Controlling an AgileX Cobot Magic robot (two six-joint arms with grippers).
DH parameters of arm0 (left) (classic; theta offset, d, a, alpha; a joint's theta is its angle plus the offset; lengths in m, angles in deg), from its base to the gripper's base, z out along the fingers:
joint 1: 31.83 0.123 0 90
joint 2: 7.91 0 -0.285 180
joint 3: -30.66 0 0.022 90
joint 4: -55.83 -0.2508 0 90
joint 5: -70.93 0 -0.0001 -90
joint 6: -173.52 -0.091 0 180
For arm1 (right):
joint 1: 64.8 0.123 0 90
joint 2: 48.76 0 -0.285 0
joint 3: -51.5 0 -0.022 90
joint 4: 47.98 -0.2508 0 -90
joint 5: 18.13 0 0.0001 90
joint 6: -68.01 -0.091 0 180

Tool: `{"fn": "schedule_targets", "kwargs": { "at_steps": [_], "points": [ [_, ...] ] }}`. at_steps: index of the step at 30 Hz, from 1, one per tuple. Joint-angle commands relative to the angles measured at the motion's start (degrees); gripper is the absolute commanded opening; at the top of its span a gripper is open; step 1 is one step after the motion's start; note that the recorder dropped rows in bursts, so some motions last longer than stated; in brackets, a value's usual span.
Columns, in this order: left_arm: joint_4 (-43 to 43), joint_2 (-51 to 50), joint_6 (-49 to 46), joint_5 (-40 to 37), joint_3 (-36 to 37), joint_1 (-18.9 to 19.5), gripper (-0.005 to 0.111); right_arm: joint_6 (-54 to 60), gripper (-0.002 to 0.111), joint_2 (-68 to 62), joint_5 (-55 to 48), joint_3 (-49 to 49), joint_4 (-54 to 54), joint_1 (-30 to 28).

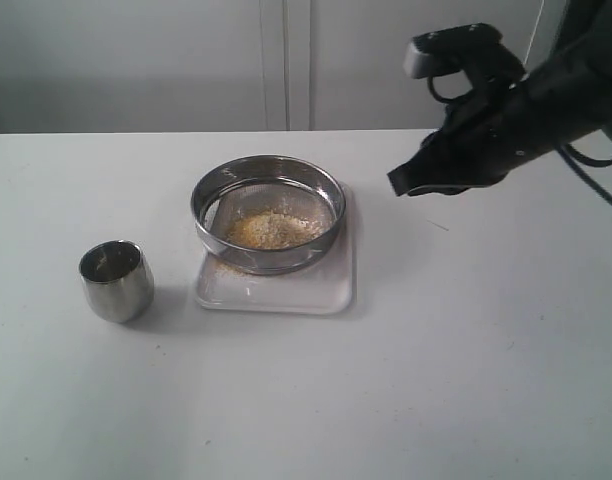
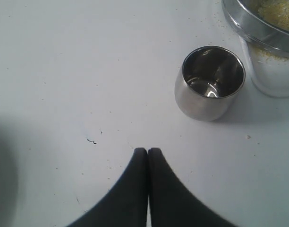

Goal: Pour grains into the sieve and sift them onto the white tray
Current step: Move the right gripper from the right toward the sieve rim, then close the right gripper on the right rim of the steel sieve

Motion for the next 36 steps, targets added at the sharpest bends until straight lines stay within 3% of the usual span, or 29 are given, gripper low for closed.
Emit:
{"fn": "schedule_targets", "kwargs": {
  "at_steps": [1, 9, 18, 25, 36],
  "points": [
    [0.1, 0.5, 0.1, -0.1, 0.4, -0.4, 0.000, 1.4, 0.022, -4.5, -0.1, 4.5, -1.2, 3.6],
    [0.1, 0.5, 0.1, -0.1, 0.4, -0.4, 0.000, -4.2, 0.048, -13.7, -0.1, 13.7, -0.4, 4.6],
    [0.1, 0.5, 0.1, -0.1, 0.4, -0.4, 0.000, -21.1, 0.048, -23.3, -4.1, 25.9, 11.1, 4.7],
    [0.1, 0.5, 0.1, -0.1, 0.4, -0.4, 0.000, -23.6, 0.048, -30.7, -6.2, 34.6, 11.3, 5.1],
    [0.1, 0.5, 0.1, -0.1, 0.4, -0.4, 0.000, -24.6, 0.048, -39.4, -1.3, 42.5, 14.5, 5.2]
  ]
}}
